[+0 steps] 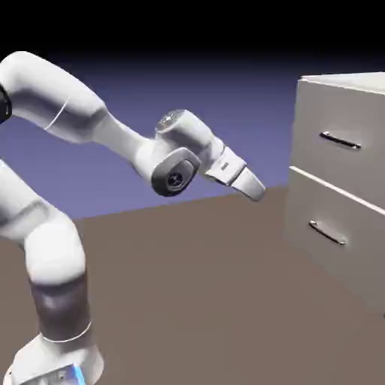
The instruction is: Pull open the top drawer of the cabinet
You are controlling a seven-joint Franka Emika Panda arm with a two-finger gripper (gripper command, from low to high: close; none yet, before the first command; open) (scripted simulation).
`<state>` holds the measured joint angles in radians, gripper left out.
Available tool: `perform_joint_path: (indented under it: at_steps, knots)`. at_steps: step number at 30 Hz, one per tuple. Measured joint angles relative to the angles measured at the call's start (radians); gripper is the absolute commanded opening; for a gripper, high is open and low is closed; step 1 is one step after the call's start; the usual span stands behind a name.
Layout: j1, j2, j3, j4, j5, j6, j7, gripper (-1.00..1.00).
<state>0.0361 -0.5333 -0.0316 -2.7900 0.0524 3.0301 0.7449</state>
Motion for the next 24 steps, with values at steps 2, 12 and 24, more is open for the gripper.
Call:
perform_joint_path:
  at_steps: [2,12,24]
  knots:
    - [0.04,0.061,-0.052,0.033,0.087,-0.011,0.006,0.0]
    - [0.24,0.365,-0.314,0.199,0.522,-0.069,0.039,0.0]
    - [0.48,0.731,-0.628,0.399,1.044,-0.137,0.078,0.0]
